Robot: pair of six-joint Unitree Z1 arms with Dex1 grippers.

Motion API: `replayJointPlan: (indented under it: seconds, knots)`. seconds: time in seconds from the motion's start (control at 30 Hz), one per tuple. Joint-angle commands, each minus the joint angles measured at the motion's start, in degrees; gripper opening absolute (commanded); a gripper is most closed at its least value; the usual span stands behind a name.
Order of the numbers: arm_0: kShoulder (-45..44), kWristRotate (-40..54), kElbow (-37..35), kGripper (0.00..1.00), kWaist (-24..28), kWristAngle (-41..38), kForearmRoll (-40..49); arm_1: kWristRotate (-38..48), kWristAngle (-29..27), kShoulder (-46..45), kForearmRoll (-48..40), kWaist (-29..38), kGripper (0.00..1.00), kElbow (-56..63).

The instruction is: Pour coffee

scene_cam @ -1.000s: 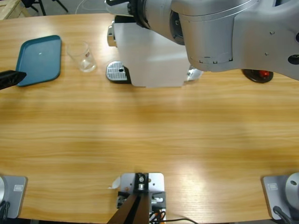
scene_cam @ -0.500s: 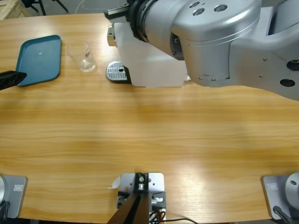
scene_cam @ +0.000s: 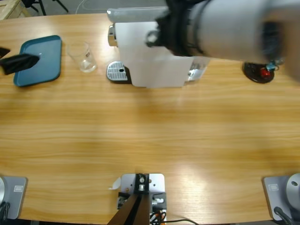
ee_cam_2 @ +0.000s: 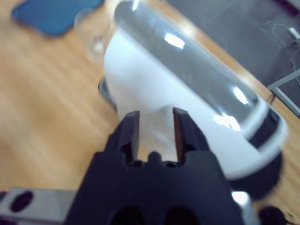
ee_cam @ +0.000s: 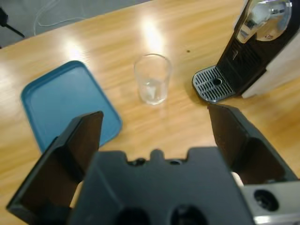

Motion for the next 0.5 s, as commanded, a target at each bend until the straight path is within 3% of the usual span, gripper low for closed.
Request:
replayJointPlan:
  seconds: [0.03,0.2,0.5]
  knots:
    - [21.5,-0.2,-0.1,0.959,-0.3,4.0,-8.7,-1.6,-2.8,-21.8,16.6,-0.2,1.0,7.0]
    - [22.4,-0.5,-0.2,0.955,0.5,6.6,-12.6,-1.6,-5.1,-33.1,20.9,-0.2,1.0,13.9]
    - [28.2,0.7,-0.2,0.968,6.3,-2.6,-20.9,-1.6,-5.6,-34.5,20.1,-0.2,1.0,18.0]
